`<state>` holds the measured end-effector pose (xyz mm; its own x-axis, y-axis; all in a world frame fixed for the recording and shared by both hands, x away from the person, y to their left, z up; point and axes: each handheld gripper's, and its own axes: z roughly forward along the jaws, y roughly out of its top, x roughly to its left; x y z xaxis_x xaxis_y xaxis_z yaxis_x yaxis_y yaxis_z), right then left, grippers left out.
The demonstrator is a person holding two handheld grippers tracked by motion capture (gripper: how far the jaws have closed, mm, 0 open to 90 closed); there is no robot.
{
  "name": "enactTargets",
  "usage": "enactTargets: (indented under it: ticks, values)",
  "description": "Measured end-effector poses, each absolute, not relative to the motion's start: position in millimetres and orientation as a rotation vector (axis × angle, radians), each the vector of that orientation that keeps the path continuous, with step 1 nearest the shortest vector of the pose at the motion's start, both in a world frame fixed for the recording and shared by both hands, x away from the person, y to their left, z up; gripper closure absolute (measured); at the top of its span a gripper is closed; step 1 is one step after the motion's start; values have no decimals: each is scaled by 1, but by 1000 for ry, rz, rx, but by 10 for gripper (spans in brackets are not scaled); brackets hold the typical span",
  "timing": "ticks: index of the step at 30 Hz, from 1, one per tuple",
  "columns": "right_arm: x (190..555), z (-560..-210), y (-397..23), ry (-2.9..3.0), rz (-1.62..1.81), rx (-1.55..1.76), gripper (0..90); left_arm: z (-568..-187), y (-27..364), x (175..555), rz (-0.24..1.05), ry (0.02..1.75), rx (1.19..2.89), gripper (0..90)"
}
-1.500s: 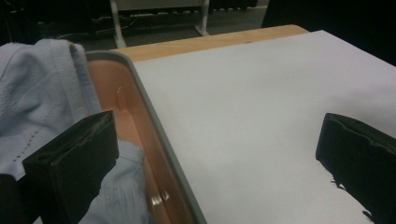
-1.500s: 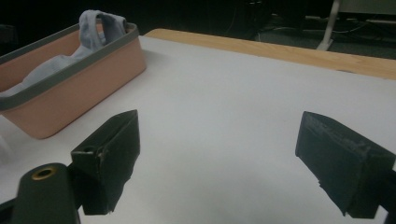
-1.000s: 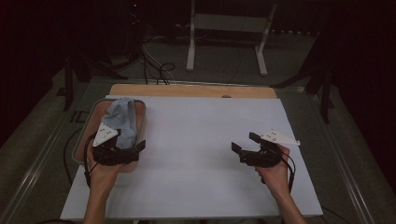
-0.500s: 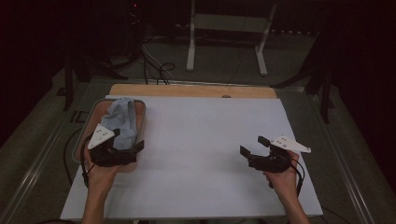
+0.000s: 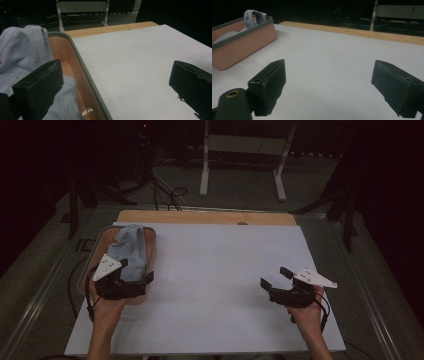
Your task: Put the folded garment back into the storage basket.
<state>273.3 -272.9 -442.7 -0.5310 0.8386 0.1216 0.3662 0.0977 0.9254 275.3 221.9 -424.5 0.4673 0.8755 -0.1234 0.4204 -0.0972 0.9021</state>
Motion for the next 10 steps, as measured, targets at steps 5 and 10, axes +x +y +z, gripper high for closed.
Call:
enactTargets:
  ticks: [5,10]
  values:
    - [274,-443,-274,1942,1440,1175,122,-425,222,274,575,1127,1707,2]
    - [275,-446,-274,1951,1429,1180,120,-427,219,275,563,1124,1720,2]
